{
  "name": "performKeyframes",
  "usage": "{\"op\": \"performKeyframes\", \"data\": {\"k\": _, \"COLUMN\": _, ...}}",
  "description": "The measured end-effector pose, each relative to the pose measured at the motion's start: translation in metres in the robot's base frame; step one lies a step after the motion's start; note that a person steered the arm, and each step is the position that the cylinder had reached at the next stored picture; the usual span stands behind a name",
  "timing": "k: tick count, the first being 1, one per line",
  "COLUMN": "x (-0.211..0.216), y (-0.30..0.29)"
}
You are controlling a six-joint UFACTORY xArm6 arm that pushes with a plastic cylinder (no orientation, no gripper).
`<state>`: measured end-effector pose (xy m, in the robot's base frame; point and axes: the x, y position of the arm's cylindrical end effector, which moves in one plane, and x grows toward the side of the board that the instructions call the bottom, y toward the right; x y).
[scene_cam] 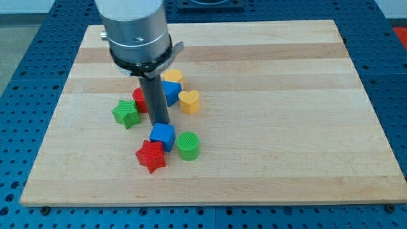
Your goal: Move the red circle above the yellow hexagon
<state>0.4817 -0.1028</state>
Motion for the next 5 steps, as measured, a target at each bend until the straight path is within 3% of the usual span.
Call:
{"op": "performKeyframes", "data": {"k": 3, "x": 0.005, "y": -0.046}}
{"op": "performKeyframes", "data": {"k": 5, "x": -0.028, "y": -0.046}}
